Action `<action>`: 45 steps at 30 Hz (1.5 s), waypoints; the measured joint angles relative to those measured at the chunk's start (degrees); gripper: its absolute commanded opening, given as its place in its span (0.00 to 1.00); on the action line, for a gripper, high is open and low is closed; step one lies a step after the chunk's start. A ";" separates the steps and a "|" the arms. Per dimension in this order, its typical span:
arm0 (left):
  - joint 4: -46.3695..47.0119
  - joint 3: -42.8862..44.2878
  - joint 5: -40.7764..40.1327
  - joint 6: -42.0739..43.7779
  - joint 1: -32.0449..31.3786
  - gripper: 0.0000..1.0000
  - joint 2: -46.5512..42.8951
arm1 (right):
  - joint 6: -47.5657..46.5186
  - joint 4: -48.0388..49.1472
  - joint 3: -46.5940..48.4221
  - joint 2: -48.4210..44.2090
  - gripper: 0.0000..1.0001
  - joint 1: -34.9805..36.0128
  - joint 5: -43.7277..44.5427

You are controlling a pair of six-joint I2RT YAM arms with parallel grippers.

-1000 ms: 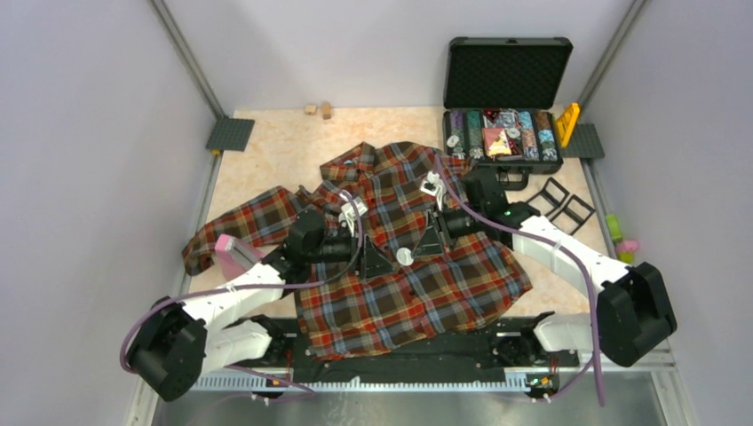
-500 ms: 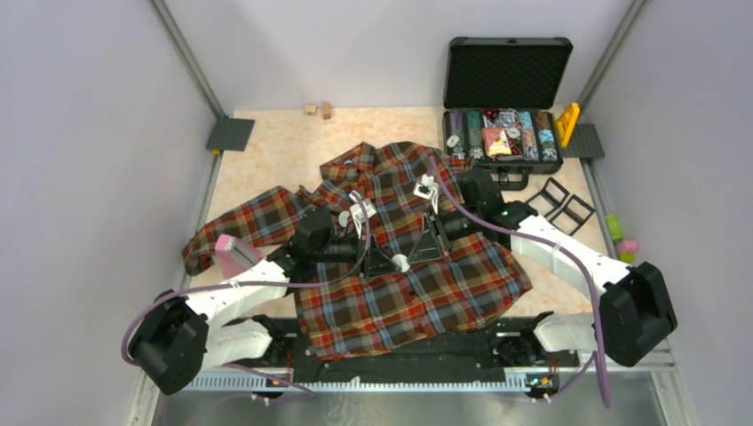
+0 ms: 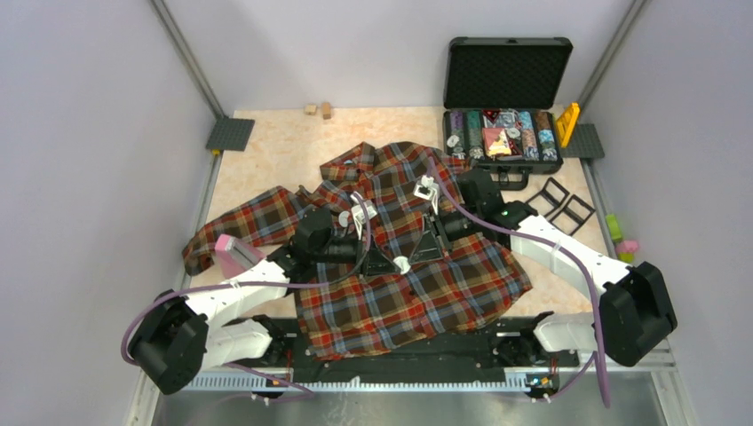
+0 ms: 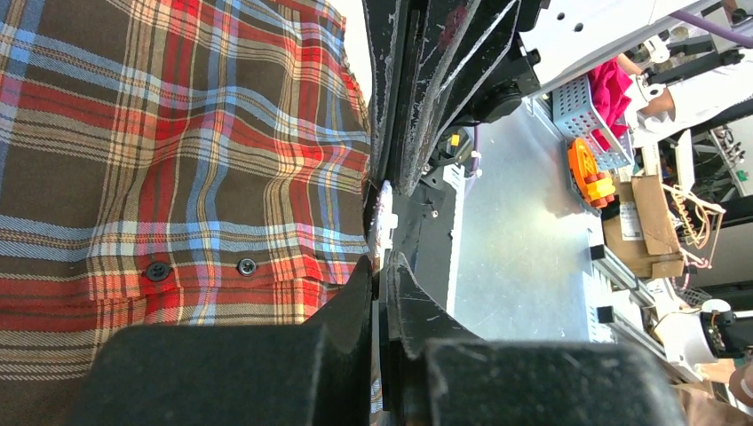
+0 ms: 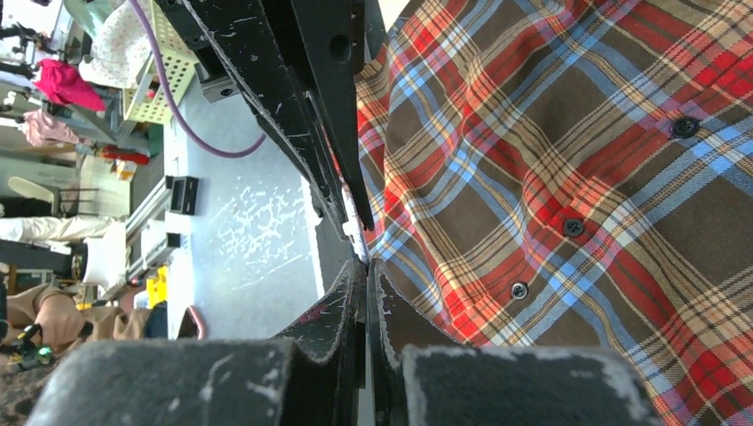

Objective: Pin the brooch onto the clothing

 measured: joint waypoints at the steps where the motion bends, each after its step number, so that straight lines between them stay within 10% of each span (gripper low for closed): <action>1: 0.04 0.00 0.00 -0.07 0.00 0.00 0.00 | 0.31 0.04 0.00 0.00 0.06 0.00 0.11; 10: 5.27 -2.21 -6.14 -4.31 -0.33 0.00 -3.26 | 8.81 10.25 -4.22 -7.65 0.46 0.07 5.86; 21: 14.29 -6.69 -16.41 -12.46 -0.37 0.00 -15.34 | 24.92 31.50 -15.69 -22.16 0.42 0.11 16.04; 35: 17.16 -6.69 -17.05 -14.82 -0.39 0.00 -17.46 | 42.51 59.17 -17.51 -13.25 0.32 2.60 15.45; 45: 19.28 -6.69 -16.63 -15.54 -0.66 0.00 -16.98 | 43.19 61.64 -17.51 -11.45 0.29 4.50 14.10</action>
